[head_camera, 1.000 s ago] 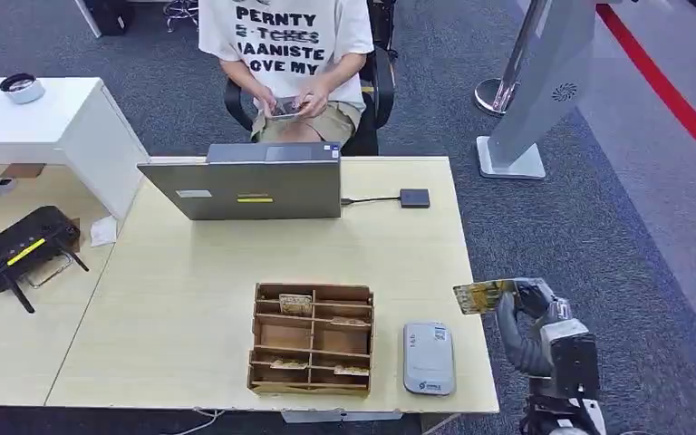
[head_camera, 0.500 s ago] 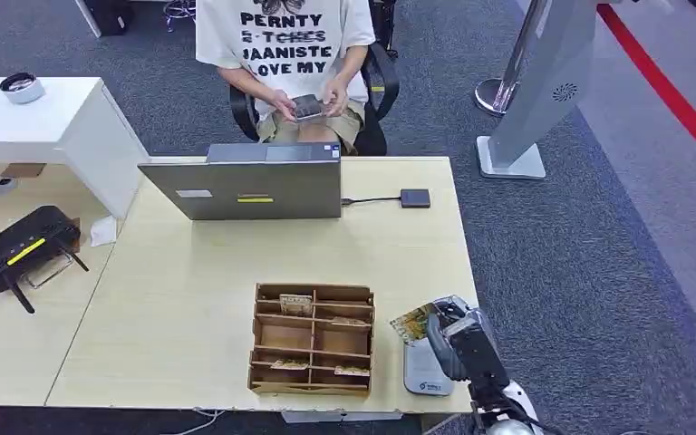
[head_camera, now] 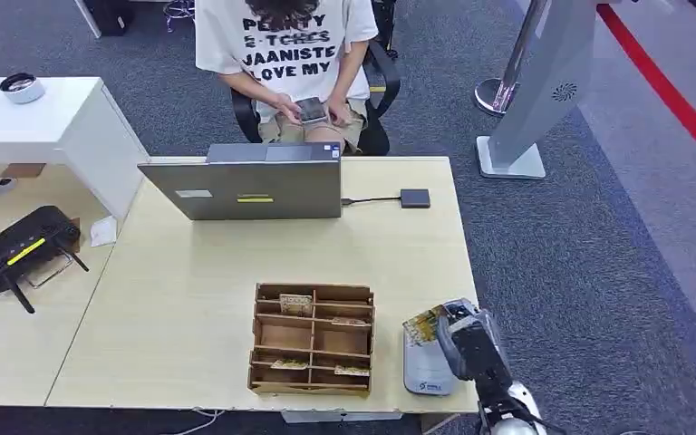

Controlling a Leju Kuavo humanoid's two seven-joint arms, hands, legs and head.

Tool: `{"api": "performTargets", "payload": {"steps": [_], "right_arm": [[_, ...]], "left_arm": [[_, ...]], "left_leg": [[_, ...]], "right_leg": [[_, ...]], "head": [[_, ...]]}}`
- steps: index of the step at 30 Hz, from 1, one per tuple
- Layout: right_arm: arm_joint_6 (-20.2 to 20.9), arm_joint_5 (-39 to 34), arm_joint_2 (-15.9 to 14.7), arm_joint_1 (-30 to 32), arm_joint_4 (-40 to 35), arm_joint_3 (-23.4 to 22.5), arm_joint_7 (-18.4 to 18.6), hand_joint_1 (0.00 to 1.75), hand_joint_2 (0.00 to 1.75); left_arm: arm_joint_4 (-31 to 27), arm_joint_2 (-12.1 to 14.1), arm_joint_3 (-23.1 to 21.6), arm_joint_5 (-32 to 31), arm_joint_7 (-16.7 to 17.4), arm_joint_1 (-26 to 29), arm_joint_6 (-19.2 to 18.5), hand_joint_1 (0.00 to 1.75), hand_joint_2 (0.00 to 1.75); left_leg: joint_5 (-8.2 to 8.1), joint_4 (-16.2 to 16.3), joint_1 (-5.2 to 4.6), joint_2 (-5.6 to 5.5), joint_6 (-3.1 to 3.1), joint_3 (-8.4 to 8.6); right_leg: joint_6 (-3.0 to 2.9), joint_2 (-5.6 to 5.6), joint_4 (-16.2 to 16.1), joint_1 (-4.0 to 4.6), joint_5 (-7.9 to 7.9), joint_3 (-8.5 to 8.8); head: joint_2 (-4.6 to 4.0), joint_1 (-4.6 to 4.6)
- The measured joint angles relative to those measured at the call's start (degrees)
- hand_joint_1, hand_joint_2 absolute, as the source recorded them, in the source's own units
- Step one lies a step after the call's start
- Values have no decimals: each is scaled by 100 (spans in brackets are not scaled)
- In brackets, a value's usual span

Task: Pass the card to the sensor for recognition and then transmit it.

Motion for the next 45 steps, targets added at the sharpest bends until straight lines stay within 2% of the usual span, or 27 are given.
{"api": "performTargets", "payload": {"steps": [7,20,33,38,45], "right_arm": [[162,157,-48,80,-24,-343,2,175,175],[350,264,-46,92,194,-306,57,175,175],[227,321,-48,90,343,-295,129,175,175],[-9,660,-112,96,393,-352,286,175,175],[-41,1080,-188,130,481,-476,426,175,175]], "left_arm": [[0,-2,2,-9,-33,1,4,0,0],[0,-2,2,-81,-59,0,15,0,0],[0,-2,2,-94,-68,0,15,0,0],[0,-2,2,-98,-68,0,2,0,0],[0,-2,2,-129,-66,0,0,0,0]], "left_leg": [[0,0,1,0,0,-1],[0,0,1,0,0,-1],[0,0,1,0,0,0],[0,0,1,0,0,0],[-1,0,0,1,1,0]], "right_leg": [[0,1,0,0,0,0],[0,0,0,0,0,0],[0,0,0,1,0,0],[0,0,0,0,0,0],[0,1,0,0,0,0]], "head": [[0,0],[0,0],[0,0],[0,2],[0,0]]}}
